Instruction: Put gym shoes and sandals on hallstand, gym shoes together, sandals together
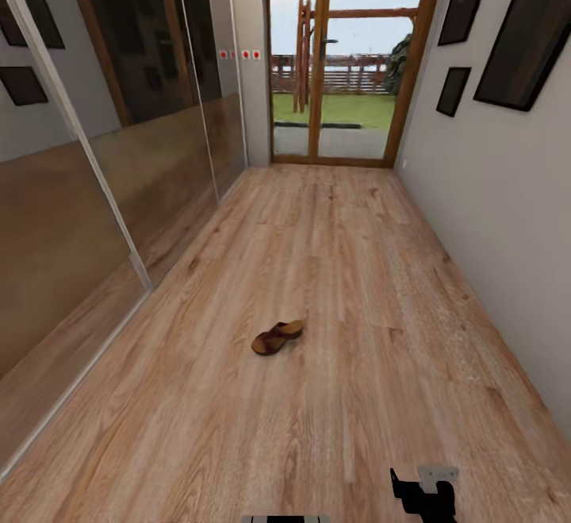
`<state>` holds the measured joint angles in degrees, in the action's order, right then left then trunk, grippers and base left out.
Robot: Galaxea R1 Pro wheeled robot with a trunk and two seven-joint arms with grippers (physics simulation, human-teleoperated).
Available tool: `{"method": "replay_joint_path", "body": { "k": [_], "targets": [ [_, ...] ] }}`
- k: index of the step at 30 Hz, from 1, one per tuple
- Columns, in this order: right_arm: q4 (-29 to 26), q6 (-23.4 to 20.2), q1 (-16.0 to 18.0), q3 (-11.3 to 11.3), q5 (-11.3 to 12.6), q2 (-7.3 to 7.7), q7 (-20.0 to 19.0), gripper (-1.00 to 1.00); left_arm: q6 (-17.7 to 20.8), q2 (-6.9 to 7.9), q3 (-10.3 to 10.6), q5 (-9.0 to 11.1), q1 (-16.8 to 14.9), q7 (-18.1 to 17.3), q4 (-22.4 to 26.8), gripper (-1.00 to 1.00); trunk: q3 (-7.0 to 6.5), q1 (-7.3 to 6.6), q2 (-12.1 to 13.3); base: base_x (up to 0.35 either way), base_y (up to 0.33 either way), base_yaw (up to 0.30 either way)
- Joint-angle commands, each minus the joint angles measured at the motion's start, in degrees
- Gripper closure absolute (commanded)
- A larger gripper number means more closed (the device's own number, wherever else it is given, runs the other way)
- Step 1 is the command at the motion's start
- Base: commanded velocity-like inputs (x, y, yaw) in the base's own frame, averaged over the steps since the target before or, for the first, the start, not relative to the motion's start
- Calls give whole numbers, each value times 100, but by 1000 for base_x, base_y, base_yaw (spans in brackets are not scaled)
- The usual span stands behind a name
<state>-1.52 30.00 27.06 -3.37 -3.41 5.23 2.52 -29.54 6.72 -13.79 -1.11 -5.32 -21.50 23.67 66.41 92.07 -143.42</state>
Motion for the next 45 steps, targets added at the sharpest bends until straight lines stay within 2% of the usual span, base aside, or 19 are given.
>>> {"method": "replay_joint_path", "body": {
  "k": [1,32,45],
  "targets": [
    [3,14,1,-32,-37,-2,12,-100,-7,-4,-47,-12,-4,-56,-3,-100,4,-1,-2,31,-260,277],
    [3,14,1,-32,-37,-3,12,-100,-7,-4,-54,-9,-4,-56,-3,-100,4,-1,-2,17,-267,275],
    [7,14,1,-32,-46,8,12,-100,-7,-4,-59,-3,-6,-56,-3,-100,4,-1,-2,23,-48,38]
  ]
}}
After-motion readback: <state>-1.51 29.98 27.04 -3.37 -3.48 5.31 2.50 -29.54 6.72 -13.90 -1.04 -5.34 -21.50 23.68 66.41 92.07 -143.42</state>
